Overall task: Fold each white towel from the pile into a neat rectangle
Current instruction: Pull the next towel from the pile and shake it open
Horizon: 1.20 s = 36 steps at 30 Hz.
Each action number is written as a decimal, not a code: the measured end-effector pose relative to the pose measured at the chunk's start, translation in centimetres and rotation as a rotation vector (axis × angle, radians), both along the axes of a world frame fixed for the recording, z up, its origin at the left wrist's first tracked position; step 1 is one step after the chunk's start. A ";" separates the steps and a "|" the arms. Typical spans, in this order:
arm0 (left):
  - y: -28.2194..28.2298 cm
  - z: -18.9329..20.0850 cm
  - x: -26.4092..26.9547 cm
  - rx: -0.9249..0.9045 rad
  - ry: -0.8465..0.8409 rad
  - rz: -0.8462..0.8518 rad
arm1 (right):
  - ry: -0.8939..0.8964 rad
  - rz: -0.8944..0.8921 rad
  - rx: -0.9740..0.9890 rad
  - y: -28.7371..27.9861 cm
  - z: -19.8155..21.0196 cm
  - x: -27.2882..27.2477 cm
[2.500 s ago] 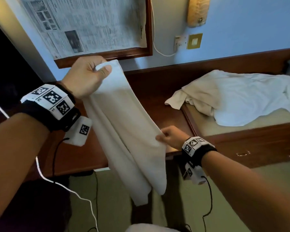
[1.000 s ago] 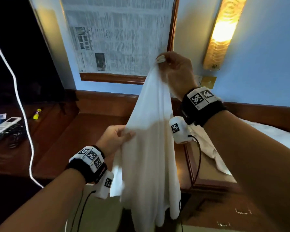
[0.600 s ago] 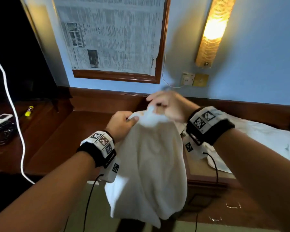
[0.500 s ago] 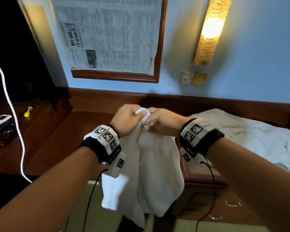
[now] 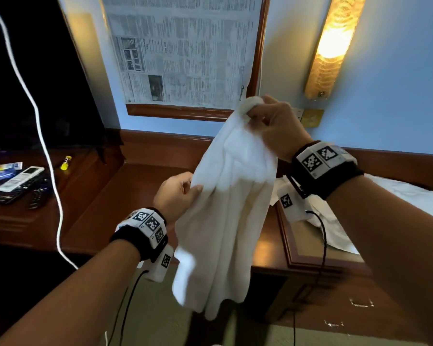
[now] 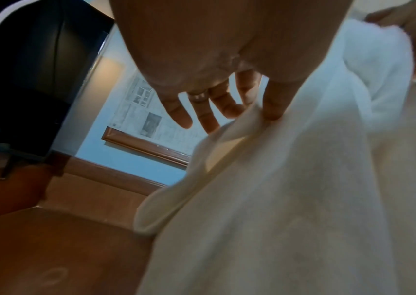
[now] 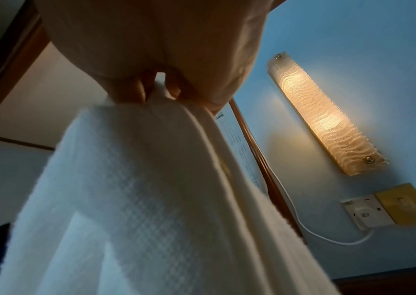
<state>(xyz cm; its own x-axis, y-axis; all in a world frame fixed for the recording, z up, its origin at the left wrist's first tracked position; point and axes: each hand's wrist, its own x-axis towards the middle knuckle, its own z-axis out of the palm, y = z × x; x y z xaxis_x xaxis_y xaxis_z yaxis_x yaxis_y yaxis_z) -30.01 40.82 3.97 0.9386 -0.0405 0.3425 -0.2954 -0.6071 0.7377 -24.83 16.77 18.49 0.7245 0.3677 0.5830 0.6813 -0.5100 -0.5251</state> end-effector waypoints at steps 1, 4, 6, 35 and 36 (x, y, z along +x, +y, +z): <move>0.5 -0.4 -0.3 0.042 -0.012 0.054 | -0.007 0.002 0.041 0.4 0.6 -0.2; 1.7 -1.0 -1.1 -0.016 -0.012 0.166 | -0.028 -0.024 0.113 1.9 2.1 -0.6; 2.6 -1.4 -1.4 -0.078 0.011 0.196 | -0.047 -0.055 0.165 2.8 2.7 -0.8; 17.6 -0.6 -2.9 0.160 -0.064 0.266 | 0.408 -0.742 -0.233 -1.7 -12.9 -5.4; 17.8 -1.0 -2.7 0.056 -0.083 0.307 | 0.410 -0.702 -0.231 -1.4 -13.7 -5.8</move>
